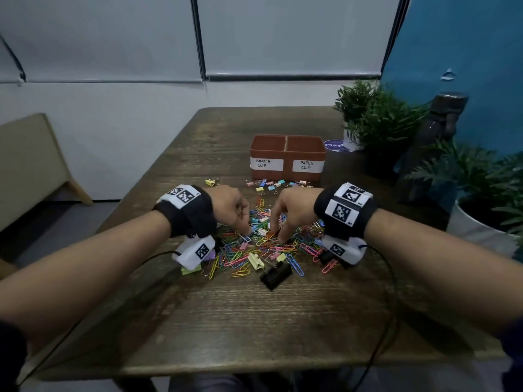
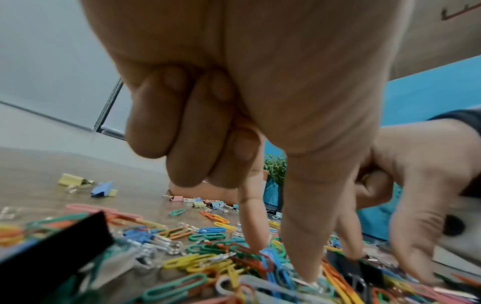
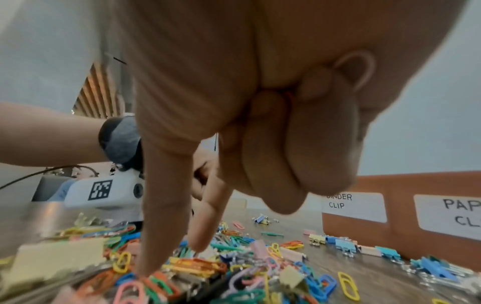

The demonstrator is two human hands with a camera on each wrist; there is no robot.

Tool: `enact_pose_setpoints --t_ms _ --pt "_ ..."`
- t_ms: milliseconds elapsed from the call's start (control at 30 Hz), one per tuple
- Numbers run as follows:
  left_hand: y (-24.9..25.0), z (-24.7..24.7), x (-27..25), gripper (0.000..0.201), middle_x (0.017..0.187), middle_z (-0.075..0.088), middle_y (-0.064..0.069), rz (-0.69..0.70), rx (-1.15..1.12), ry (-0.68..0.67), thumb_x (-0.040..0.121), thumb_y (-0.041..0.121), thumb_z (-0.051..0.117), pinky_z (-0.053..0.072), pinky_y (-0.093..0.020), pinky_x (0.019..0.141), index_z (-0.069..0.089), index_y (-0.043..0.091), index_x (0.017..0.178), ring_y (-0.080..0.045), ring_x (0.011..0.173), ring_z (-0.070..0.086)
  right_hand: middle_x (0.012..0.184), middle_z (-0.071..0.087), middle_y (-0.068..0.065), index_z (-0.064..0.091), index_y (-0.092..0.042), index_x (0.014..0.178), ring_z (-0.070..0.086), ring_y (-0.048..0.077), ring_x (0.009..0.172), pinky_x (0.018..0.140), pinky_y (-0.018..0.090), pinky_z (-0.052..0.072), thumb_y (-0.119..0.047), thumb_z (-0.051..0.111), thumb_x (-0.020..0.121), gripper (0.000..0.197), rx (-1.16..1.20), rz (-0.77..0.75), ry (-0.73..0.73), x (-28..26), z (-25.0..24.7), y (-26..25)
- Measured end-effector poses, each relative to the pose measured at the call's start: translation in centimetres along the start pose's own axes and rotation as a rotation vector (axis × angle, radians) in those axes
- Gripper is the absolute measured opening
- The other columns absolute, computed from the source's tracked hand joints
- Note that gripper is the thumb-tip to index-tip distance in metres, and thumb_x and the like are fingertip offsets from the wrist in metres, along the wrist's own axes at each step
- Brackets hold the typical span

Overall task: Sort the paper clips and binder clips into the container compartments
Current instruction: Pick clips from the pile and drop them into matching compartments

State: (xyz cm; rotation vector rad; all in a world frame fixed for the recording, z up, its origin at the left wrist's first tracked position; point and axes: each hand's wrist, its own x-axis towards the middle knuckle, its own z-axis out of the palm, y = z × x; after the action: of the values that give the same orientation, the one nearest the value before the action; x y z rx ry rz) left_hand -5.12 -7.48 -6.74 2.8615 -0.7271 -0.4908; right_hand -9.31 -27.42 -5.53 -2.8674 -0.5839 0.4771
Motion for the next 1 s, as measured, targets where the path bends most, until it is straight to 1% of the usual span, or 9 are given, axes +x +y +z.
enact_pose_setpoints --t_ms 167,233,333,400,500,567,633,800,1000 --pt "1.3 0.3 0.0 0.033 0.057 0.055 0.018 0.049 0.082 -0.019 0.065 0.051 0.084 0.036 -0.025 0.056 0.07 0.029 0.085 0.0 0.061 0.049 0.106 0.061 -0.012 0.074 -0.035 0.096 0.056 0.013 0.098 0.08 0.029 0.047 -0.042 0.09 0.063 0.037 -0.072 0.027 -0.053 0.5 0.9 0.1" --pt "1.5 0.3 0.3 0.03 0.063 0.054 0.016 0.054 0.096 -0.007 0.068 0.047 0.083 0.037 -0.025 0.056 0.069 0.028 0.087 -0.004 0.063 0.05 0.103 0.062 -0.01 0.074 -0.033 0.097 0.057 0.013 0.095 0.078 0.028 0.048 -0.039 0.09 0.064 0.037 -0.097 0.031 -0.015 0.6 0.9 0.4" --pt "1.4 0.1 0.6 0.027 0.069 0.052 0.015 0.068 0.105 0.038 0.071 0.047 0.082 0.037 -0.026 0.059 0.069 0.03 0.088 -0.003 0.066 0.049 0.084 0.056 -0.016 0.075 -0.031 0.102 0.055 0.01 0.083 0.062 0.024 0.041 -0.036 0.088 0.069 0.035 -0.087 0.017 0.048 0.4 0.6 0.7" --pt "1.3 0.0 0.6 0.028 0.067 0.052 0.015 0.085 0.108 0.05 0.073 0.049 0.08 0.036 -0.025 0.057 0.069 0.029 0.09 -0.001 0.064 0.048 0.08 0.052 -0.019 0.072 -0.033 0.109 0.054 0.009 0.082 0.062 0.024 0.04 -0.041 0.087 0.069 0.042 -0.041 0.0 0.036 0.3 0.4 0.7" --pt "1.3 0.1 0.5 0.026 0.066 0.053 0.016 0.09 0.112 0.04 0.075 0.048 0.078 0.037 -0.024 0.058 0.069 0.029 0.091 -0.001 0.065 0.049 0.113 0.062 -0.013 0.063 -0.04 0.127 0.054 0.013 0.101 0.082 0.028 0.045 -0.044 0.087 0.068 0.063 -0.137 -0.018 -0.038 0.3 0.6 0.3" --pt "1.3 0.2 0.6 0.025 0.066 0.054 0.015 0.083 0.107 0.045 0.076 0.05 0.077 0.039 -0.025 0.059 0.069 0.03 0.09 -0.003 0.067 0.052 0.131 0.061 -0.005 0.064 -0.042 0.126 0.057 0.017 0.113 0.091 0.031 0.049 -0.045 0.087 0.067 0.064 -0.192 -0.005 -0.042 0.6 1.0 0.3" --pt "1.2 0.2 0.6 0.025 0.064 0.055 0.013 0.075 0.092 0.067 0.077 0.052 0.075 0.04 -0.025 0.06 0.07 0.03 0.088 -0.004 0.066 0.052 0.124 0.066 -0.004 0.07 -0.041 0.117 0.061 0.018 0.108 0.09 0.033 0.053 -0.045 0.088 0.065 0.055 -0.174 0.002 -0.007 0.8 1.2 0.5" --pt "1.3 0.4 0.6 0.025 0.064 0.055 0.01 0.073 0.092 0.073 0.08 0.052 0.072 0.04 -0.025 0.059 0.069 0.029 0.09 -0.005 0.064 0.052 0.088 0.072 -0.009 0.079 -0.027 0.091 0.066 0.011 0.082 0.072 0.029 0.055 -0.036 0.085 0.073 0.021 -0.163 -0.028 0.066 0.3 1.7 0.8" --pt "1.9 0.3 0.6 0.019 0.067 0.053 0.013 0.119 0.123 0.109 0.089 0.045 0.064 0.036 -0.024 0.057 0.069 0.027 0.093 -0.005 0.066 0.05 0.07 0.061 -0.014 0.078 -0.024 0.093 0.055 0.002 0.064 0.057 0.019 0.039 -0.04 0.074 0.085 0.018 -0.113 -0.101 0.205 0.1 1.0 1.7"
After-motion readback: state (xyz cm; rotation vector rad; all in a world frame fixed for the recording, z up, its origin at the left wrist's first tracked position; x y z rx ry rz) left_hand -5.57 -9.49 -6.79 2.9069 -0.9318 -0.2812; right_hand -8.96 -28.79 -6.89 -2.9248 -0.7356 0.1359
